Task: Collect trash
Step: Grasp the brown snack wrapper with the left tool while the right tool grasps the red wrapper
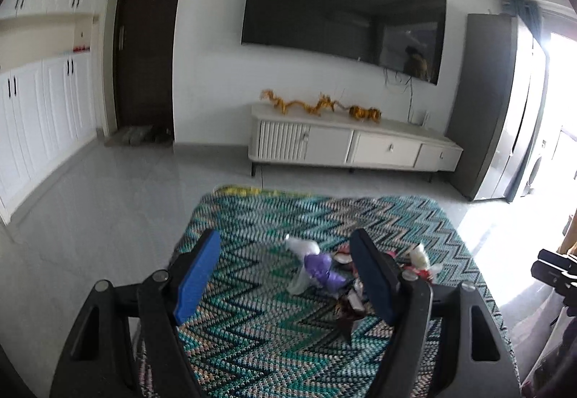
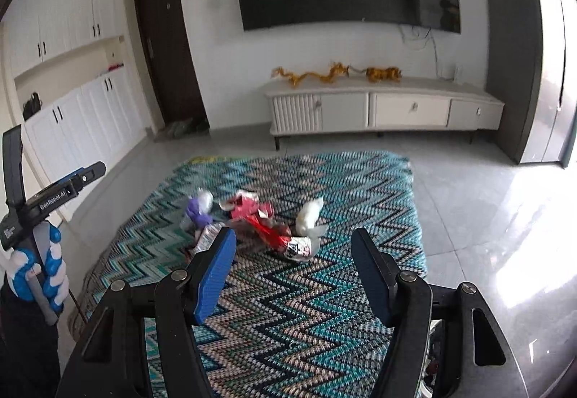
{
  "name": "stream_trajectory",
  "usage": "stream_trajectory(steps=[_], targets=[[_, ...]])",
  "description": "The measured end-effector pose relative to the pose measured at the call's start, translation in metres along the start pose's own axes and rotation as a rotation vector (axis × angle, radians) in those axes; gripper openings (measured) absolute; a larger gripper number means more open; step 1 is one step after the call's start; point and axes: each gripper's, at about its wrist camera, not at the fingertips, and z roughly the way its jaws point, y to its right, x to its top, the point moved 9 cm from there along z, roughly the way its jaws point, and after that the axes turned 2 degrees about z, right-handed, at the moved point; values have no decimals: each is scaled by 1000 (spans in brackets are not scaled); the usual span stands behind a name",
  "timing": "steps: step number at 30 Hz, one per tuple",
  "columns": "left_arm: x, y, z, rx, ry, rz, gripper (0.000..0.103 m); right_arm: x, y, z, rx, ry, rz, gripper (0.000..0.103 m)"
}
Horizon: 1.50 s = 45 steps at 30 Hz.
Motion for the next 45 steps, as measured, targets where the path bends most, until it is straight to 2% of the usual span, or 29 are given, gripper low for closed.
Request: stream_trajectory(steps=[5,10,13,18,23,26,28,29,31,34,41,45], targets=[[-24,2,42,-49,-92,-13,72,-10,-6,49,25,-80,-43,65],[-49,35,65,-210,-153,1,71,-14,-17,88,62,-122,-110,65],[-67,60,77,-259,-200,40,71,-14,-24,112,79,-138,-157,65],[-94,78,104,-268,-286,51,71,-18,-31,147,87,-166,-212,65],[-110,78,121,-267,-345,33,63,-26,-34,174,99,-178,-232,55],[-114,79,124,-280,-362,29,54,-31,-31,185,94,-194,-223,50],[-115,81,123,-291,-370,30,40,-34,-32,187,107,-200,-212,34],[-116,82,123,-299,-375,32,37,-35,-32,186,113,-201,-206,28],[-117,85,119,-311,-375,34,32,-35,-32,179,129,-191,-198,24],[-117,87,110,-327,-364,27,28,-34,-35,161,159,-171,-180,23],[-108,90,77,-333,-318,41,27,-29,-44,106,232,-105,-114,23],[-99,90,53,-329,-280,47,27,-36,-40,82,264,-109,-64,23]])
